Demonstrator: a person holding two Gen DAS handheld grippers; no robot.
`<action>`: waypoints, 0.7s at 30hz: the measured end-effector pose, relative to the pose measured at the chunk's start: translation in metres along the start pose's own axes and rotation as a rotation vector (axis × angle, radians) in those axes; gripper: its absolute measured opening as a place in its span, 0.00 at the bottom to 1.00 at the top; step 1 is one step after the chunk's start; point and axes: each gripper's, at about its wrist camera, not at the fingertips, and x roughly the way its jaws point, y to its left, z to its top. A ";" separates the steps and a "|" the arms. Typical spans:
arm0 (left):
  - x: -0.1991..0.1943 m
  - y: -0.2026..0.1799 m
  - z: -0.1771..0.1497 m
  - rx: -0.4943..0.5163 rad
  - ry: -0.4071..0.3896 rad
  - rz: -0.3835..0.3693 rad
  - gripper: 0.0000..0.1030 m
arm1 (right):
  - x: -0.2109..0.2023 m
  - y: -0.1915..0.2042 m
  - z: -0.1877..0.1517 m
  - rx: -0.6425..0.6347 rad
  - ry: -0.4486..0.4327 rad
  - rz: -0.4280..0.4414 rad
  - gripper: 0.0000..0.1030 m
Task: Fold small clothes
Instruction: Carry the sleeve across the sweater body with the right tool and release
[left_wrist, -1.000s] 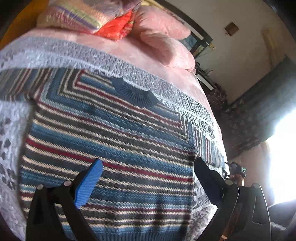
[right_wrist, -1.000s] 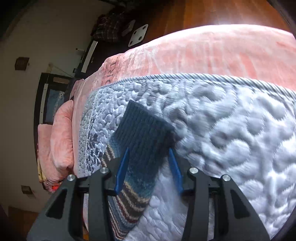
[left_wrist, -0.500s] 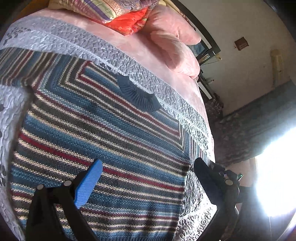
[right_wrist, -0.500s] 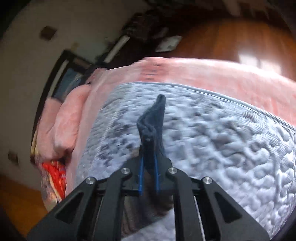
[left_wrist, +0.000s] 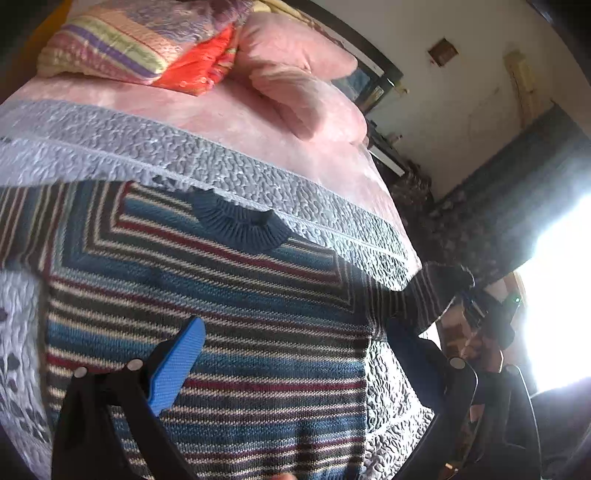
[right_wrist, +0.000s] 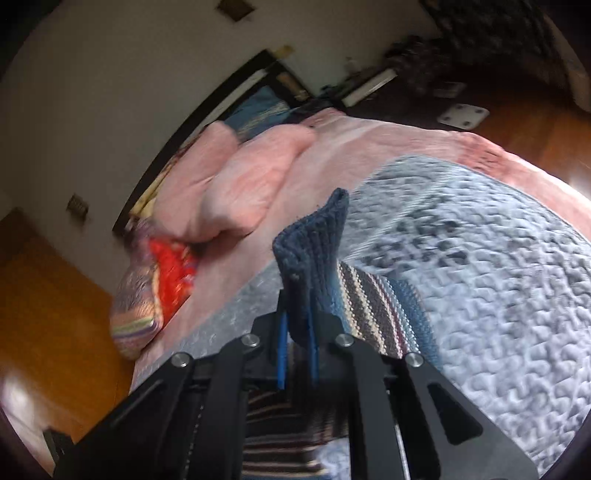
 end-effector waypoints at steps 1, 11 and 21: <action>0.004 -0.003 0.005 0.014 0.006 -0.009 0.96 | 0.003 0.012 -0.005 -0.026 0.006 0.003 0.08; 0.072 -0.023 0.047 0.026 0.067 -0.094 0.96 | 0.071 0.107 -0.099 -0.337 0.103 -0.062 0.08; 0.189 -0.022 0.046 -0.092 0.269 -0.258 0.96 | 0.157 0.127 -0.220 -0.684 0.285 -0.239 0.09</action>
